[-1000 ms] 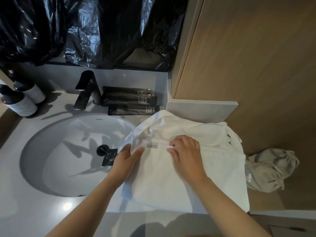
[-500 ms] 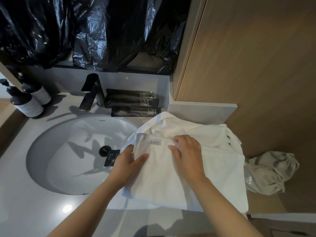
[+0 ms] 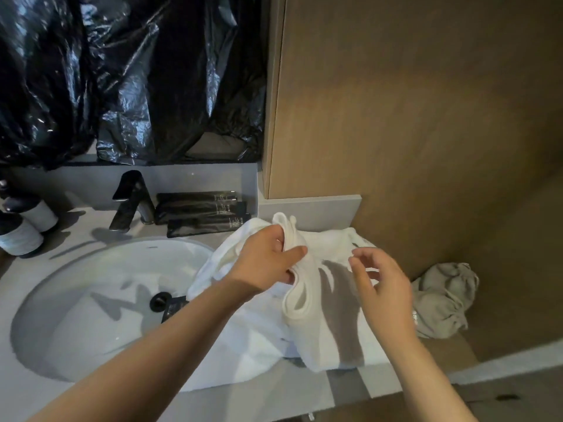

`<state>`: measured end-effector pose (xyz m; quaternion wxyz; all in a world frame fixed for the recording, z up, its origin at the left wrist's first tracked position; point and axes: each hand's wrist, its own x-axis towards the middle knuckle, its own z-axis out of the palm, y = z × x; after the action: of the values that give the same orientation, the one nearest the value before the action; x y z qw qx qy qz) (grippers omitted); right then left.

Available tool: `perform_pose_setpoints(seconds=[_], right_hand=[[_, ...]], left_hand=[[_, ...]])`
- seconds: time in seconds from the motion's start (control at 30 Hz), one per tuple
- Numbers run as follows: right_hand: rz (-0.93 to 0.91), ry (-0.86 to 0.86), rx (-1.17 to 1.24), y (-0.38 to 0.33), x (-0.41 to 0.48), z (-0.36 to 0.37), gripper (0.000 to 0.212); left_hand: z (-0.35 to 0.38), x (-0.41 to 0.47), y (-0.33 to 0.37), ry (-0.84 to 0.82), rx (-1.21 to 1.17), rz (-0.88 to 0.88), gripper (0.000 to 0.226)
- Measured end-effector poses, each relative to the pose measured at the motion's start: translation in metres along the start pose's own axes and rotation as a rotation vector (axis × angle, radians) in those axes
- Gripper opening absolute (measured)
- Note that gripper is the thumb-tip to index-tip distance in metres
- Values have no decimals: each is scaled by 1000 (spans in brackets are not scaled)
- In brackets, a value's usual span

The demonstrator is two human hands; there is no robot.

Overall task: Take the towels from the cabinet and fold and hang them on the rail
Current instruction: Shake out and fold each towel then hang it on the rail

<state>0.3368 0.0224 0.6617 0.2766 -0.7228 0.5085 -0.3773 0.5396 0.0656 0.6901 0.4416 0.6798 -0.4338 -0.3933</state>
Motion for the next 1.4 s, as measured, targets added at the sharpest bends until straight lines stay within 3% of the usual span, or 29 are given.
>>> perform_pose_setpoints(seconds=[0.27,0.4,0.5,0.73,0.93,1.0,1.1,1.17,1.27,1.4], right_hand=[[120,58,77,18,-34,-78,10],[190,18,64,24,-51,-81,26],[229,7,3,31,-58,-73,31],[184,82,-150,37,-59,-58,16],[211,94,-78,40,-58,-57,14],[229,91,-30,42,-61,-56,12],[230,96,-2,45,-66,-57,13],[218,99,15,44,-69,-58,16],[234,94,39,42,-72,-59,17],[264,98,36,41,-73,-61,21]], left_hand=[[98,12,25,-59,-24,-1,24],[126,17,21,-1,88,41,24],[135,18,18,33,173,75,26],[134,22,15,80,248,84,29],[124,23,22,73,260,72,38],[114,28,24,116,261,149,38],[96,42,21,218,469,391,41],[91,58,16,80,536,430,45],[94,77,13,-241,436,288,48],[103,96,14,-344,423,215,43]])
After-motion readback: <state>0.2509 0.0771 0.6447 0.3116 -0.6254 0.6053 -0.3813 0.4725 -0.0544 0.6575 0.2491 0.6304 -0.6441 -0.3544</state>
